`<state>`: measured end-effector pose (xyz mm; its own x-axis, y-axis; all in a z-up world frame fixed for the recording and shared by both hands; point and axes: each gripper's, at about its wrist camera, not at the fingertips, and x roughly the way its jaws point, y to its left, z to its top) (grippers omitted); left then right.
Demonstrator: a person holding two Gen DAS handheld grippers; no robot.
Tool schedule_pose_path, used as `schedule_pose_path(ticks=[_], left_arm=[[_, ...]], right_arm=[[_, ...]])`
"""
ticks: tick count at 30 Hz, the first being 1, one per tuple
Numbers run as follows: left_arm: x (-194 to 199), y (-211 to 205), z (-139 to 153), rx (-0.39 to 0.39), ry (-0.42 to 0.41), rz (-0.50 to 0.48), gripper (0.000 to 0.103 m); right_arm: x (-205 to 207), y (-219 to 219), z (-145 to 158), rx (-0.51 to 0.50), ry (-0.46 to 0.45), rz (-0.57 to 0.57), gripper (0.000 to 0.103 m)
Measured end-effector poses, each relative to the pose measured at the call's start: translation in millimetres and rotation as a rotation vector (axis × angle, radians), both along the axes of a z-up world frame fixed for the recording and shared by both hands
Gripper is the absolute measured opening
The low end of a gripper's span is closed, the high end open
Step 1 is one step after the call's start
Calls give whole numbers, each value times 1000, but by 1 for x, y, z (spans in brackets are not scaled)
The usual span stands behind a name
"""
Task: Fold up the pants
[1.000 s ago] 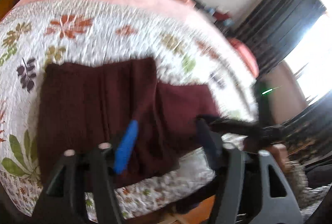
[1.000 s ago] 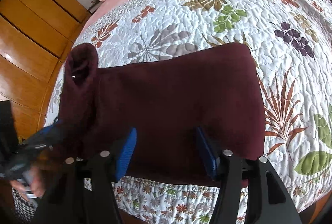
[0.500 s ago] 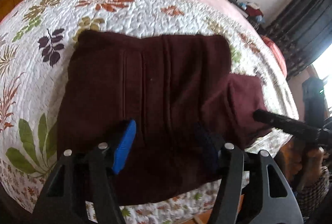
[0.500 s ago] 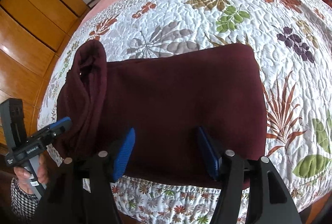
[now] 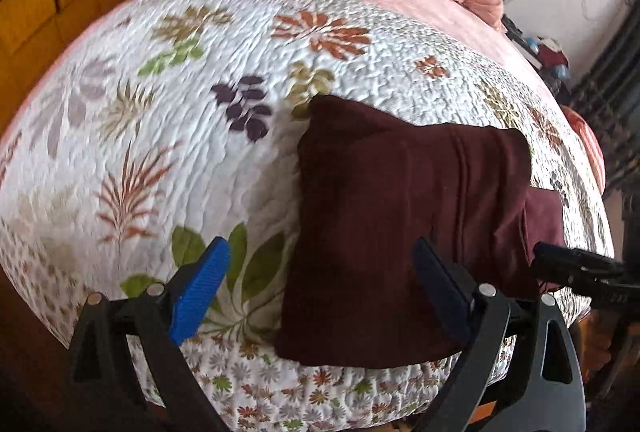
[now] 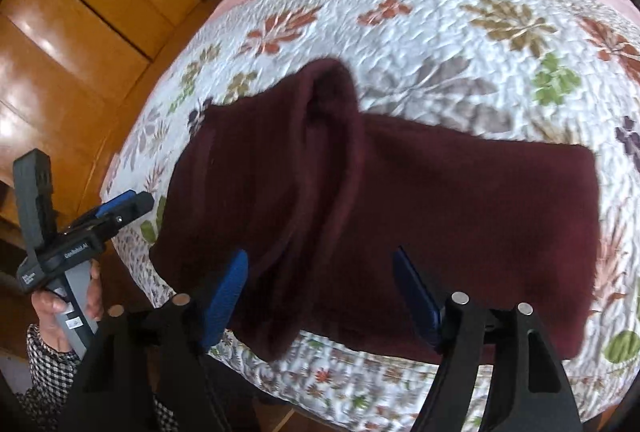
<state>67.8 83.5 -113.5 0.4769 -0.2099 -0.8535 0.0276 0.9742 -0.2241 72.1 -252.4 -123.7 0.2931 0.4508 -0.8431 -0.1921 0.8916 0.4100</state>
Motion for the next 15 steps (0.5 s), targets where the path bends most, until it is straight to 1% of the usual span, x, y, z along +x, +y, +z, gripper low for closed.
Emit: schedule_pose_path(ticks=[2, 5, 6, 7, 8, 9, 11, 13, 15], left_arm=[[-3, 4, -5, -4, 10, 5, 92], [-4, 10, -12, -21, 19, 15, 92], [-4, 11, -12, -32, 20, 20, 92], [-4, 13, -13, -38, 21, 25, 92], [-4, 14, -14, -42, 23, 30, 92], [-4, 15, -14, -48, 27, 34, 92], [-5, 16, -15, -54, 30, 38, 92], [-5, 17, -15, -53, 31, 43, 92], [-5, 18, -13, -63, 26, 51, 92]], right_arm=[[1, 8, -6, 28, 25, 11, 75], [1, 18, -16, 103, 82, 37, 75], [0, 23, -19, 116, 85, 40, 74], [0, 26, -20, 118, 79, 43, 69], [1, 31, -21, 113, 66, 48, 59], [1, 34, -22, 100, 61, 46, 54], [2, 38, -21, 88, 45, 51, 33], [1, 37, -15, 120, 33, 65, 23], [-1, 30, -4, 190, 34, 65, 21]])
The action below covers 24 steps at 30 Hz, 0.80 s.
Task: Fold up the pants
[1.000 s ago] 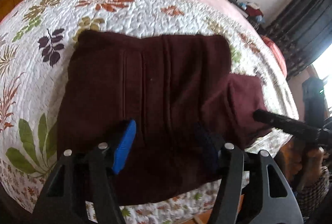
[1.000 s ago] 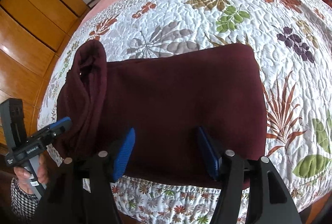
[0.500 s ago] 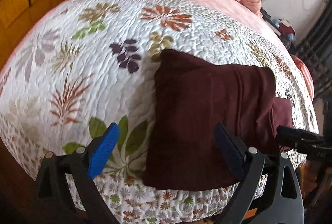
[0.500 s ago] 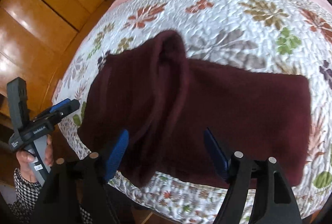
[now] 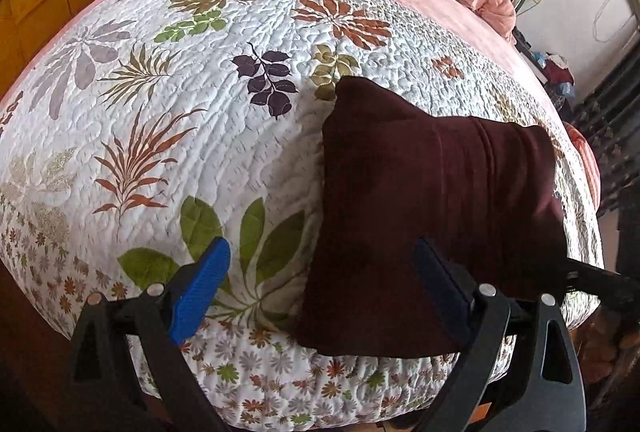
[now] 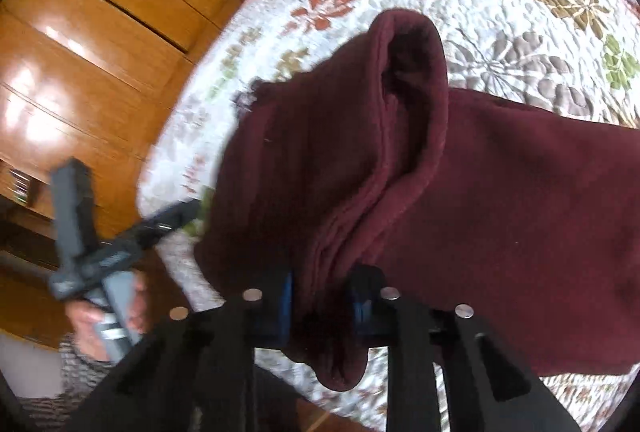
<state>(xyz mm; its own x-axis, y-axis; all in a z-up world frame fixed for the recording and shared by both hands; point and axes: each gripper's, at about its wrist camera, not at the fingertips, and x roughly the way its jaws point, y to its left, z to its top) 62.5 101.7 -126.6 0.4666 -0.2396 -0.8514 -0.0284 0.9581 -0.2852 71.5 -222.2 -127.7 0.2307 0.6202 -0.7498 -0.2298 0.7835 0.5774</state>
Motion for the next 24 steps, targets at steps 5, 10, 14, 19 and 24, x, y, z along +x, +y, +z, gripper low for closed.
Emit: schedule_pose_path(ticks=[5, 10, 14, 19, 24], left_arm=[[1, -2, 12, -59, -17, 8, 92], [6, -24, 27, -64, -52, -35, 92], [11, -51, 35, -60, -66, -92, 92], [14, -92, 38, -29, -77, -178, 92], [11, -122, 36, -12, -71, -243, 92]], right_arm=[[-4, -16, 45, 72, -77, -19, 20], [-7, -45, 88, 62, -162, -29, 20], [-7, -71, 101, -2, -190, -58, 17], [-8, -103, 94, -43, -146, -100, 15], [-18, -137, 82, -54, -138, -141, 12]])
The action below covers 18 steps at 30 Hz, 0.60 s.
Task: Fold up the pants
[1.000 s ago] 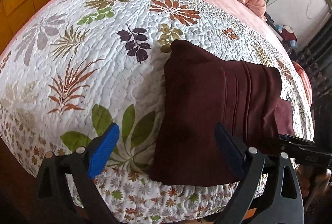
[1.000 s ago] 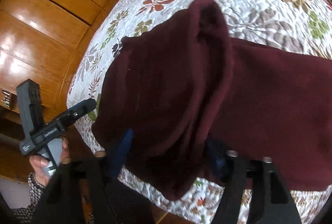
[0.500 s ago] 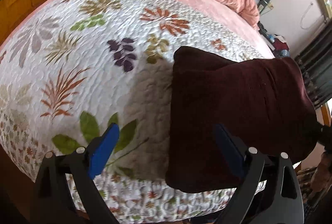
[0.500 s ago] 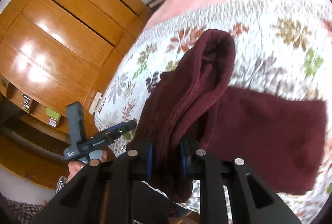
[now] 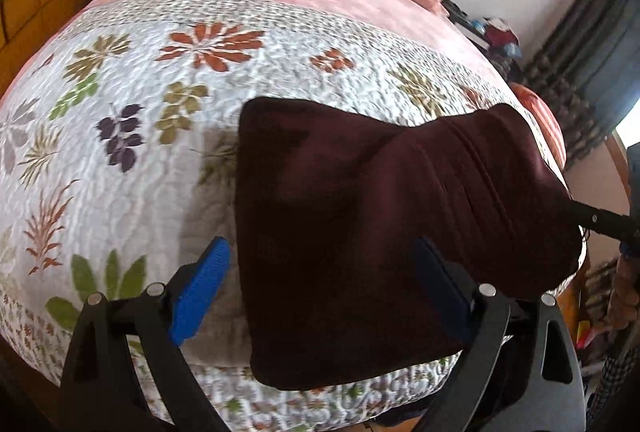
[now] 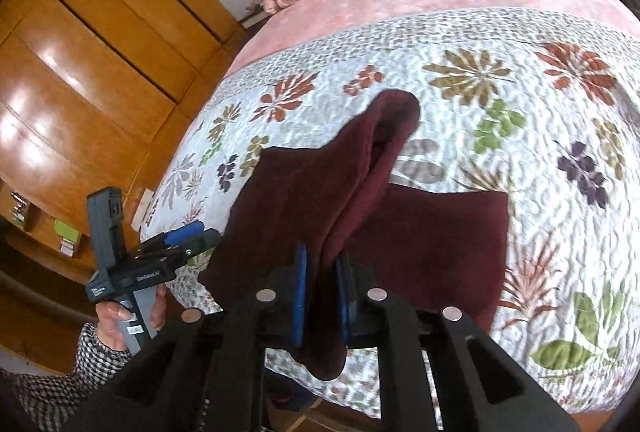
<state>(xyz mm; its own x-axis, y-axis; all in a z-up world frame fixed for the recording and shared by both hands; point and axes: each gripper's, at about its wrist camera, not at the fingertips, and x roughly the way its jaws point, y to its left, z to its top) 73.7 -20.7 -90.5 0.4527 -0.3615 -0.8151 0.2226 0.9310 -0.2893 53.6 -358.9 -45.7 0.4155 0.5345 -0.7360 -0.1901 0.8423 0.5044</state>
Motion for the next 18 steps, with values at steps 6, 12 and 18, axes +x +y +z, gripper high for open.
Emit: schedule_pose_path(ticks=[6, 12, 18], left_arm=[[-2, -20, -3, 28, 1, -33, 92], [2, -38, -21, 127, 16, -48, 92], [7, -39, -37, 159, 50, -36, 92]], right_arm=[[-5, -42, -15, -19, 28, -110, 12], [-5, -74, -64, -50, 129, -182, 12], [-6, -71, -86, -53, 160, -148, 13]])
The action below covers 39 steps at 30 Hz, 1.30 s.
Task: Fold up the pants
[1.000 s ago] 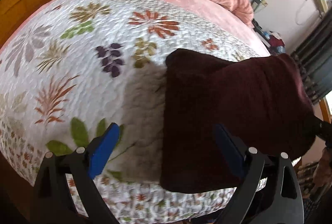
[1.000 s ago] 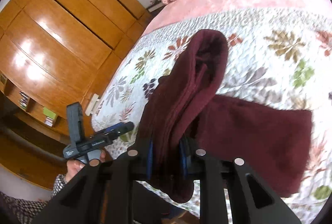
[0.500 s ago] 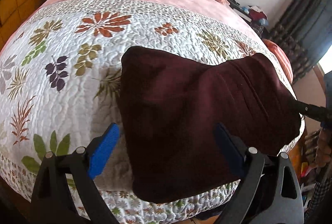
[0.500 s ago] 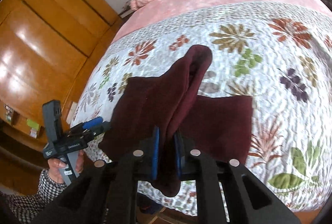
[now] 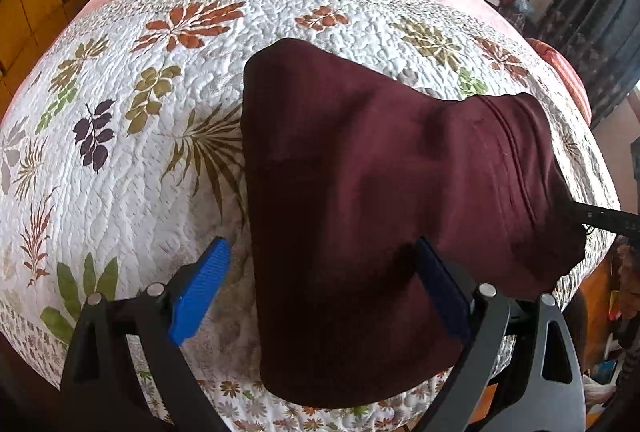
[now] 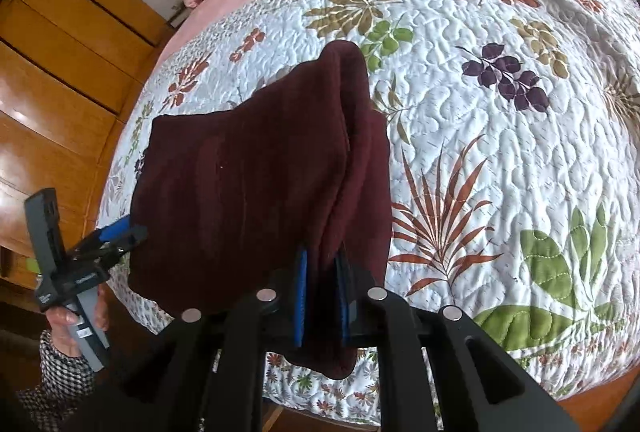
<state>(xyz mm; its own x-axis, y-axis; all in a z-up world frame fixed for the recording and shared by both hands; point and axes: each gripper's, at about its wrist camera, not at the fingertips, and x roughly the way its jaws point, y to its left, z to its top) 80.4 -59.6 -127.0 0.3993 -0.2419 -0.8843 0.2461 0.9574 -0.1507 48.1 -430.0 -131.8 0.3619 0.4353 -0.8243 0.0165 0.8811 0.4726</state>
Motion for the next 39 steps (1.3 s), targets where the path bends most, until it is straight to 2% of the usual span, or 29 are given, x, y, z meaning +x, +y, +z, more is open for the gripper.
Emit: schedule_pose_path(ticks=[2, 7, 9, 11, 13, 17, 21, 24, 26, 29, 31, 34, 36, 37, 38, 39], left_arm=[[1, 1, 0, 4, -2, 6, 92], [5, 3, 2, 9, 5, 19, 92], [4, 3, 9, 10, -5, 16, 92], [3, 3, 17, -1, -18, 4, 92], [7, -1, 25, -9, -27, -9, 92], [22, -12, 28, 31, -30, -2, 92], [37, -15, 15, 61, -1, 20, 92], [45, -13, 1, 72, 33, 35, 94], [49, -11, -9, 64, 53, 44, 94], [51, -6, -17, 35, 65, 64, 99], [53, -4, -22, 7, 87, 71, 100], [53, -4, -25, -6, 93, 71, 101], [52, -3, -22, -7, 90, 69, 101], [51, -2, -20, -11, 91, 71, 101], [49, -1, -17, -13, 94, 74, 100], [46, 1, -12, -12, 95, 74, 99]], right_arm=[[1, 0, 2, 20, -14, 14, 13], [4, 7, -3, -11, -18, 71, 15], [9, 4, -3, -5, -4, 79, 26], [9, -5, 5, -7, -28, 64, 38], [13, -13, 16, -14, -61, 51, 39], [48, -15, 29, -12, -84, 46, 40], [91, -9, 23, -19, -64, 53, 48], [116, -6, 7, -16, -24, 60, 48], [123, -5, -2, 47, -5, 75, 15], [124, -10, 2, 101, -38, 47, 9], [125, -14, 1, 86, -25, 13, 8], [125, -13, -24, 33, 49, 9, 8], [123, -13, -29, 55, 29, 4, 10], [119, -17, -25, 81, 6, -3, 17], [115, -20, -20, 97, -4, -14, 29], [109, -24, -13, 98, -19, -28, 31]])
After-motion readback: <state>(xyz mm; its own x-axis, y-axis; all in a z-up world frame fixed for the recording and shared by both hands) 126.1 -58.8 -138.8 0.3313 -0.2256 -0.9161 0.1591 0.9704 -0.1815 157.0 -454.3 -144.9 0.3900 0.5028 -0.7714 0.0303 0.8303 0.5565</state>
